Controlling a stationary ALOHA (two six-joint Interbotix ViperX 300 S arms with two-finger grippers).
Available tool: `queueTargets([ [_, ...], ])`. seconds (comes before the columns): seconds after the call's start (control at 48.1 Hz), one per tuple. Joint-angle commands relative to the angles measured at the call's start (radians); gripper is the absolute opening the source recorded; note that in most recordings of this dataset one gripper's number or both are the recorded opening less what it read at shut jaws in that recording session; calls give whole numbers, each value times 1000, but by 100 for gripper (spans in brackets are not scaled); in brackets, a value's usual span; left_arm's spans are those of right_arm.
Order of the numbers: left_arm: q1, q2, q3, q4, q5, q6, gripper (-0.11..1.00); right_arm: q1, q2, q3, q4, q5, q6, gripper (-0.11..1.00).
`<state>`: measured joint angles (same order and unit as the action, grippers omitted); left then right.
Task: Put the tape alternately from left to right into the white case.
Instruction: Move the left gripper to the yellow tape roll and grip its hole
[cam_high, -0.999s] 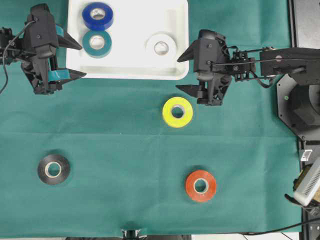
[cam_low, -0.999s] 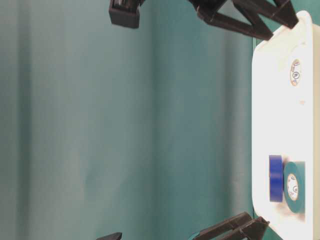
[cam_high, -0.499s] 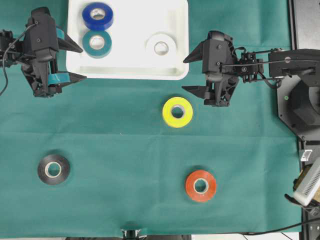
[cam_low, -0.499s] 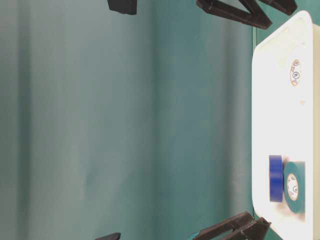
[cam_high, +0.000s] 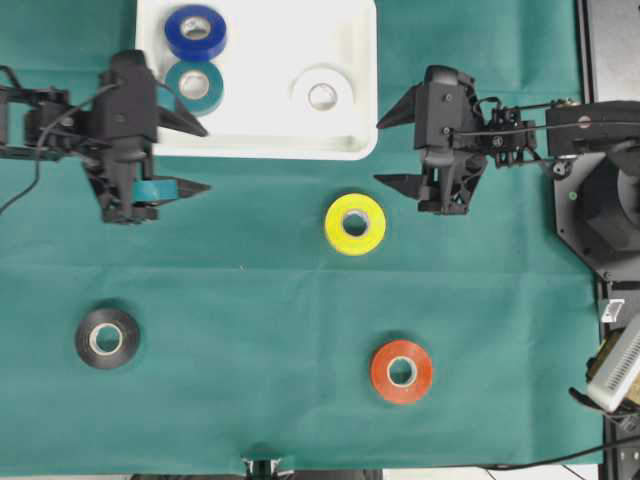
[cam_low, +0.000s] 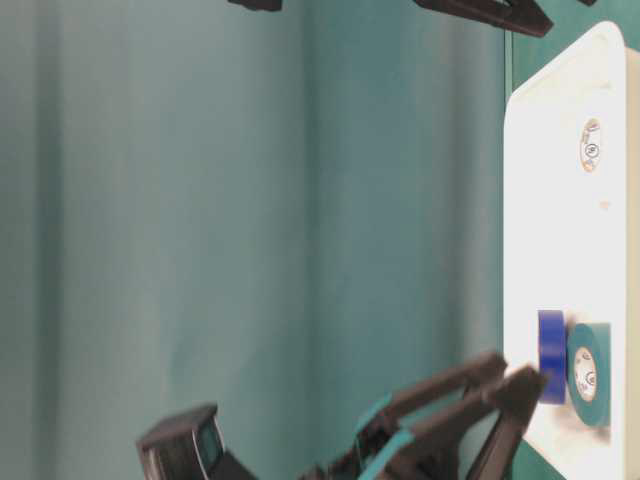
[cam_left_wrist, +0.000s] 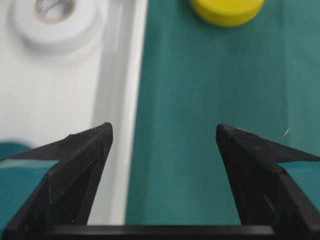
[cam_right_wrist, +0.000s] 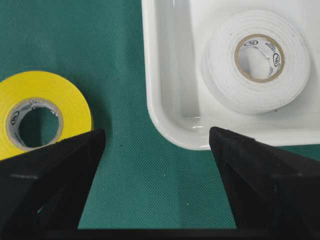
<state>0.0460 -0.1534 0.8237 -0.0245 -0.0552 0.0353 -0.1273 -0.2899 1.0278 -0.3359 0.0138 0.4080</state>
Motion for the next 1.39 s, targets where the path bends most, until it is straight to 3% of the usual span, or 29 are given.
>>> queueTargets([
  [0.0,-15,25,-60,-2,-5,0,85,-2,-21,-2,-3,-8,2,58],
  [0.645,-66,255,-302,-5,32,-14,85,-2,-31,12,-2,-14,3,58],
  [0.999,-66,341,-434,-5,61,-319,85,-2,-31,12,-2,-31,2,58],
  [1.207,-66,402,-541,-5,209,-436,85,-2,-31,14,-3,-32,2,58],
  [1.373,-66,442,-604,-5,267,-466,85,-2,-31,15,-3,-32,2,58],
])
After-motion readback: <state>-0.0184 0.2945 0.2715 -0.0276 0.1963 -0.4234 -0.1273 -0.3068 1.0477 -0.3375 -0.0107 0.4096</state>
